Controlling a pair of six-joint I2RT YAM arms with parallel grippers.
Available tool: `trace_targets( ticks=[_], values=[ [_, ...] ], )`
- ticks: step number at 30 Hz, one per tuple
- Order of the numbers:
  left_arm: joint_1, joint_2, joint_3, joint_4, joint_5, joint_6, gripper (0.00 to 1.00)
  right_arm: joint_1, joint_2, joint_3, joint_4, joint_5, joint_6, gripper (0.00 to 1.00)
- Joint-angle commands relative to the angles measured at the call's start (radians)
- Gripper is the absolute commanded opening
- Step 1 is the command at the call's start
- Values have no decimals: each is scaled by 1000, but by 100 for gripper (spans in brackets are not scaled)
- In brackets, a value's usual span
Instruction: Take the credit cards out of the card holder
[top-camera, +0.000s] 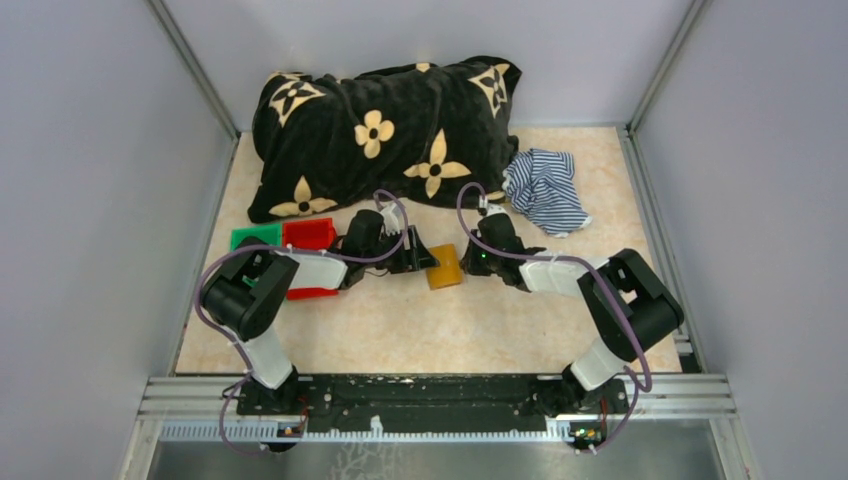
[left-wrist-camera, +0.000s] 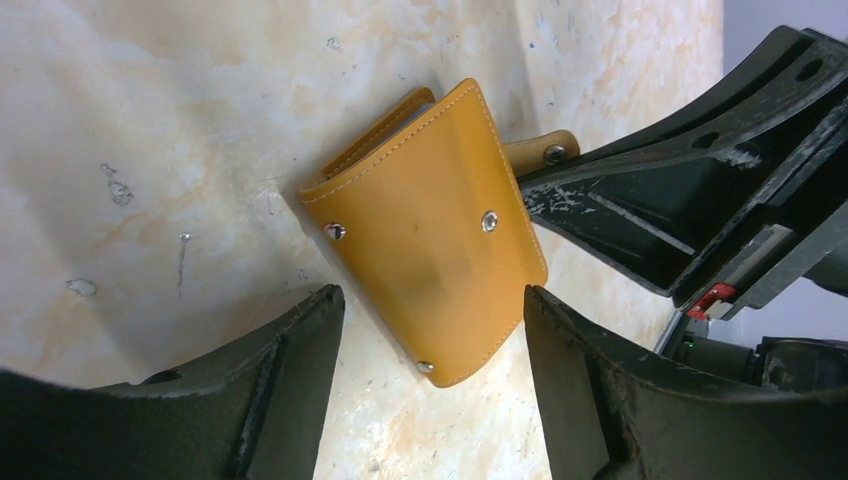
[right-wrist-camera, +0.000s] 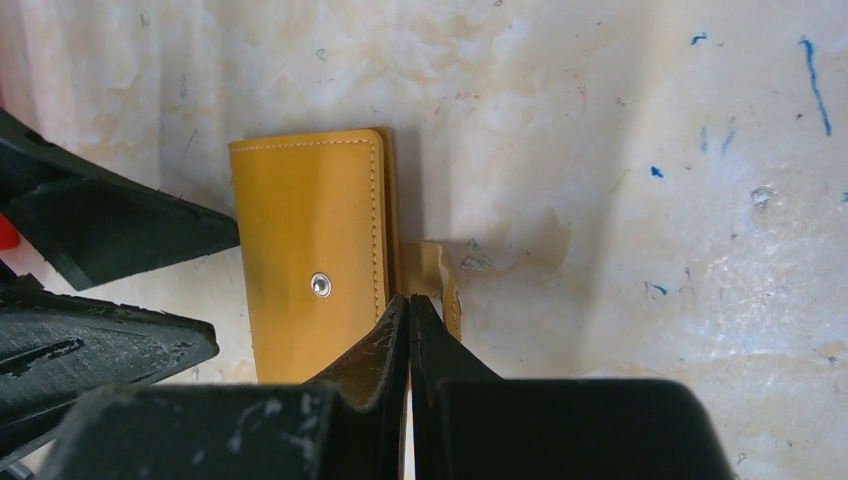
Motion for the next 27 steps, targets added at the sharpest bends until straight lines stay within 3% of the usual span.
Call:
trace_targets(
  ticks=[1, 8, 15, 21, 27],
  values=[
    [-4, 0, -26, 8, 30, -11, 75, 26, -35, 59, 36, -19, -52, 0],
    [-3, -57, 1, -52, 35, 29, 77, 77, -59, 84, 44, -14, -65, 0],
    [-3, -185, -66, 18, 52, -21, 77, 88, -57, 105, 63, -45, -68, 0],
    [-3, -418, -59, -151, -88, 61, 81, 106, -48, 131, 71, -59, -73, 0],
    [-3, -488, -19, -318, -291, 99, 87, 150, -13, 165, 86, -77, -68, 0]
  ],
)
